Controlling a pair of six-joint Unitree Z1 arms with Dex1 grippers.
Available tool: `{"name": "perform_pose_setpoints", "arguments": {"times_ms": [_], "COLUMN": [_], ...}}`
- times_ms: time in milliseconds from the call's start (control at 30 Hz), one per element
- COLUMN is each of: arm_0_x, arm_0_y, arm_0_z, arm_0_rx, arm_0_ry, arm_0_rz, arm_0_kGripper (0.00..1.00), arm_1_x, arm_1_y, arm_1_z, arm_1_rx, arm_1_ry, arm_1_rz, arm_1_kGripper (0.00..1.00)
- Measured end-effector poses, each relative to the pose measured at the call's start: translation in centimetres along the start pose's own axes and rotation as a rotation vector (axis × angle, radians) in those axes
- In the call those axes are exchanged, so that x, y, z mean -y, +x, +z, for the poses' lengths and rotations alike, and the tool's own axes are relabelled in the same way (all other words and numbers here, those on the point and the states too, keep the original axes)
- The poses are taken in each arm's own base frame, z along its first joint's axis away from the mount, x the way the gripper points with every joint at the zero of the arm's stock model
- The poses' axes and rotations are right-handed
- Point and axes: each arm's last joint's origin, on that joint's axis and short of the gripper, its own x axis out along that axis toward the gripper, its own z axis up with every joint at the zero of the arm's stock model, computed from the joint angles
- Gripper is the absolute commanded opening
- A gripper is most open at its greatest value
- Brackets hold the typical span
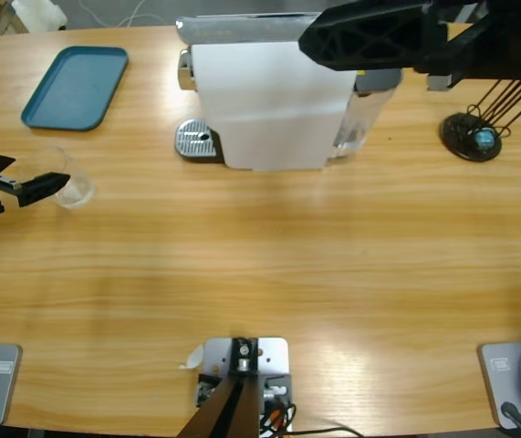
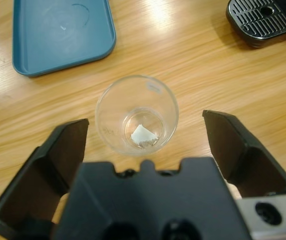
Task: Pour coffee
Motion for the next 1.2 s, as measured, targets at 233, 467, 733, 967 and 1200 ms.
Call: {"name": "perform_pose_setpoints", "arguments": {"times_ms": [233, 467, 733, 967, 1200], "arm_0_x": [-0.1, -0.3, -0.1, -0.1, 0.2], "arm_0_y": [0.9, 2.6, 3.7, 3.7, 3.7], "arm_0_z": [0.0, 0.1, 0.1, 0.0, 0.1], "arm_0_rx": [-0.026, -0.061, -0.083, -0.080, -0.076], "arm_0_ry": [-0.006, -0.024, -0.021, -0.022, 0.017], "arm_0_rz": [0.018, 0.051, 0.054, 0.054, -0.013], "arm_0_kGripper": [0.991, 0.972, 0.653, 0.264, 0.000], "arm_1_x": [0.0, 0.0, -0.1, 0.0, 0.0], "arm_1_y": [0.6, 0.8, 1.3, 1.3, 1.4], "arm_1_z": [-0.6, -1.0, -1.3, -1.4, -1.5], "arm_1_rx": [-0.014, -0.023, -0.026, -0.031, -0.032], "arm_1_ry": [0.009, 0.019, 0.030, 0.032, 0.035], "arm_1_rz": [-0.004, -0.006, -0.008, -0.009, -0.011], "arm_1_kGripper": [1.000, 1.000, 1.000, 1.000, 1.000]}}
